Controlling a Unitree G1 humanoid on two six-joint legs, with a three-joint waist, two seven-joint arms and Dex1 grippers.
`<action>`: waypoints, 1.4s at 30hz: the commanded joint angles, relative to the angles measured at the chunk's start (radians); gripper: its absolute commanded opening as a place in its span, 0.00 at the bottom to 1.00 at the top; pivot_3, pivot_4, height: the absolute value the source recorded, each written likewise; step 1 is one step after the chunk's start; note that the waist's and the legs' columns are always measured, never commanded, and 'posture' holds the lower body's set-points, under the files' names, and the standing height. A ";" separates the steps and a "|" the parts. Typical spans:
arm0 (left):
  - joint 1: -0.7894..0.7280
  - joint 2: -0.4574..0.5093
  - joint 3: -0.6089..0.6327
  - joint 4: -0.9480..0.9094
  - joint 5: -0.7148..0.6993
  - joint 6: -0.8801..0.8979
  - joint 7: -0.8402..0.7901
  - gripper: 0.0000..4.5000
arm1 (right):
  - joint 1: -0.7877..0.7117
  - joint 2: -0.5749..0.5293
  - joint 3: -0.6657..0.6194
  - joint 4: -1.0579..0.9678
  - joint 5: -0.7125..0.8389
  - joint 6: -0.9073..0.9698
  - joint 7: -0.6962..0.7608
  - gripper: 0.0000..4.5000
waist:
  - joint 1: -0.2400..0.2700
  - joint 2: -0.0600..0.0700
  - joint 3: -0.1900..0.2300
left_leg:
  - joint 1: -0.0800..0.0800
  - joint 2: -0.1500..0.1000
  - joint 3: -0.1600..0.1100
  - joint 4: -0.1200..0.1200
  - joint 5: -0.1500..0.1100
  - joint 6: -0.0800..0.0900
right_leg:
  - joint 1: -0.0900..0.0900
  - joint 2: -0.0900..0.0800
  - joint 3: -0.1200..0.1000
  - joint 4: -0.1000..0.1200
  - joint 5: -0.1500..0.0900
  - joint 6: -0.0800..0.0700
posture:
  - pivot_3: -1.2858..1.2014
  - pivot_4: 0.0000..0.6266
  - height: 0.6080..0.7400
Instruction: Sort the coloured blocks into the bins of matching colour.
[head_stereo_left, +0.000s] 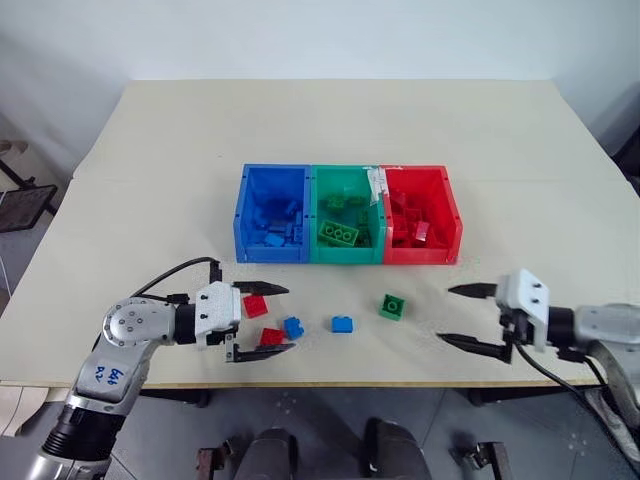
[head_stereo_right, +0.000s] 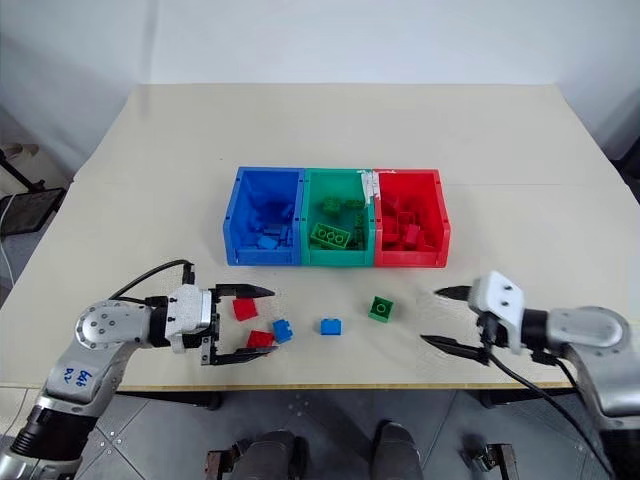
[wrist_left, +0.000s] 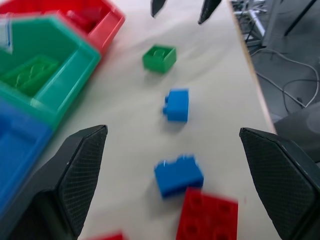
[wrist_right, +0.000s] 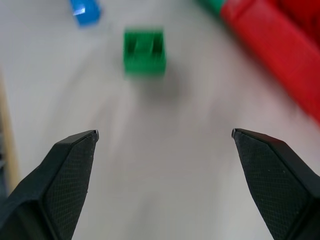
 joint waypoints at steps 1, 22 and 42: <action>0.026 0.020 0.040 -0.040 -0.009 -0.012 0.008 1.00 | -0.084 0.028 0.106 -0.055 -0.041 0.124 -0.060 0.99 | 0.007 0.000 0.000 | 0.000 0.000 0.000 0.000 0.000 0.000 | 0.000 0.000 0.000 0.000 0.000 0.000 | 0.52 0.24 1.00; 0.090 0.010 0.151 -0.114 -0.058 0.060 0.139 1.00 | -0.452 0.220 0.183 -0.003 0.014 0.273 -0.136 0.33 | -0.003 0.000 0.000 | -0.001 0.000 -0.001 0.000 0.000 0.000 | -0.002 0.000 -0.001 0.001 0.000 0.000 | 0.52 0.24 1.00; 0.198 0.004 0.309 -0.141 -0.104 0.106 0.220 1.00 | -0.591 0.330 0.130 0.294 -0.066 -0.152 -0.093 1.00 | -0.018 0.000 0.000 | -0.008 0.000 0.002 0.000 -0.001 -0.001 | -0.014 0.000 -0.001 0.007 0.000 0.000 | 0.52 0.24 1.00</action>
